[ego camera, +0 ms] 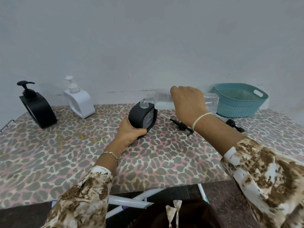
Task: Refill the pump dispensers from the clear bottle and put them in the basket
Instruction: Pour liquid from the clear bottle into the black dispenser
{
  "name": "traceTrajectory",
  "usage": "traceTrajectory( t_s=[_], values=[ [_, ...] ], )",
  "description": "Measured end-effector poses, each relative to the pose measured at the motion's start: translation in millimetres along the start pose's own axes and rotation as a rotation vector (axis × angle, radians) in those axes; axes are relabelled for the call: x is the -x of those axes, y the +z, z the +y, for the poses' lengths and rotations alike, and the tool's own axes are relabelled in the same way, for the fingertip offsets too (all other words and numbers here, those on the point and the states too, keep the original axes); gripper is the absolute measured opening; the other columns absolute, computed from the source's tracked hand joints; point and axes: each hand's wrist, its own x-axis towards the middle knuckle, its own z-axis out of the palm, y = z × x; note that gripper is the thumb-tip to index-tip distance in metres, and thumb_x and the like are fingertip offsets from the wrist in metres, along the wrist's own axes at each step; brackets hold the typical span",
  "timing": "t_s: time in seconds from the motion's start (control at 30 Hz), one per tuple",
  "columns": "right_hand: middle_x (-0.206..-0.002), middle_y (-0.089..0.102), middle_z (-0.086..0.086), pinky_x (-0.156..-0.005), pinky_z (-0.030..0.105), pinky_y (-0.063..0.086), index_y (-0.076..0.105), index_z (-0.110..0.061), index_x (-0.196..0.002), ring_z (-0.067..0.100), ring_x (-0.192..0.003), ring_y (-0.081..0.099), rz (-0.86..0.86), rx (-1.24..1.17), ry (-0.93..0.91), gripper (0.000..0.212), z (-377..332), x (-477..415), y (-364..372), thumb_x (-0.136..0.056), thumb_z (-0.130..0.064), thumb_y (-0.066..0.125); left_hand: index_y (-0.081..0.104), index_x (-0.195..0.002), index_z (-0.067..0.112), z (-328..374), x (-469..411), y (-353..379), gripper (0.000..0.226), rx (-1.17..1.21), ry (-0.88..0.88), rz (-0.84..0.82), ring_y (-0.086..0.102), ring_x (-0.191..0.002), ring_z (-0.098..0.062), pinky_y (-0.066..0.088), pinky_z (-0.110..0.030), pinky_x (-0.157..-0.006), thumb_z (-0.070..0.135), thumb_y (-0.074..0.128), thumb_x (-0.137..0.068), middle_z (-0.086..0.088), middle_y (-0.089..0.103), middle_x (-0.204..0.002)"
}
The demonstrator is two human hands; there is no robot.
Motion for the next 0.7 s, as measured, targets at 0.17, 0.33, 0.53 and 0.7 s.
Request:
traceTrajectory(
  t_s=[0.17, 0.33, 0.53, 0.7],
  values=[
    [-0.068, 0.038, 0.0, -0.06, 0.031, 0.033, 0.04, -0.014, -0.086, 0.022, -0.067, 0.042, -0.005, 0.003, -0.003, 0.032, -0.3, 0.3, -1.2, -0.072, 0.008, 0.059, 0.065, -0.085, 0.022, -0.9, -0.6, 0.2, 0.043, -0.007, 0.009, -0.009, 0.068, -0.069, 0.002, 0.049, -0.01, -0.055, -0.009, 0.078, -0.059, 0.016, 0.072, -0.071],
    [-0.069, 0.038, 0.0, -0.061, 0.031, 0.032, 0.039, -0.014, -0.086, 0.022, -0.068, 0.042, -0.013, 0.001, -0.001, 0.032, -1.3, 0.3, -2.8, -0.073, 0.008, 0.06, 0.065, -0.086, 0.023, -2.0, -0.8, 0.0, 0.044, 0.007, 0.008, -0.012, 0.068, -0.072, 0.002, 0.049, -0.01, -0.056, -0.009, 0.078, -0.059, 0.018, 0.072, -0.073],
    [-0.066, 0.036, -0.001, -0.06, 0.031, 0.032, 0.04, -0.014, -0.087, 0.022, -0.067, 0.042, -0.016, 0.006, -0.007, 0.032, -0.6, 0.7, -3.4, -0.073, 0.007, 0.06, 0.065, -0.087, 0.024, -3.7, -1.9, -0.4, 0.046, 0.009, 0.011, -0.015, 0.068, -0.073, 0.002, 0.05, -0.01, -0.058, -0.008, 0.079, -0.058, 0.015, 0.073, -0.075],
    [-0.062, 0.031, -0.001, -0.061, 0.031, 0.032, 0.039, -0.013, -0.086, 0.022, -0.067, 0.042, -0.018, 0.01, -0.023, 0.031, -0.6, 0.1, -3.4, -0.073, 0.007, 0.058, 0.066, -0.087, 0.024, -5.3, -4.1, -0.2, 0.044, 0.003, 0.009, -0.017, 0.069, -0.075, -0.001, 0.051, -0.011, -0.059, -0.007, 0.079, -0.058, 0.017, 0.073, -0.076]
  ],
)
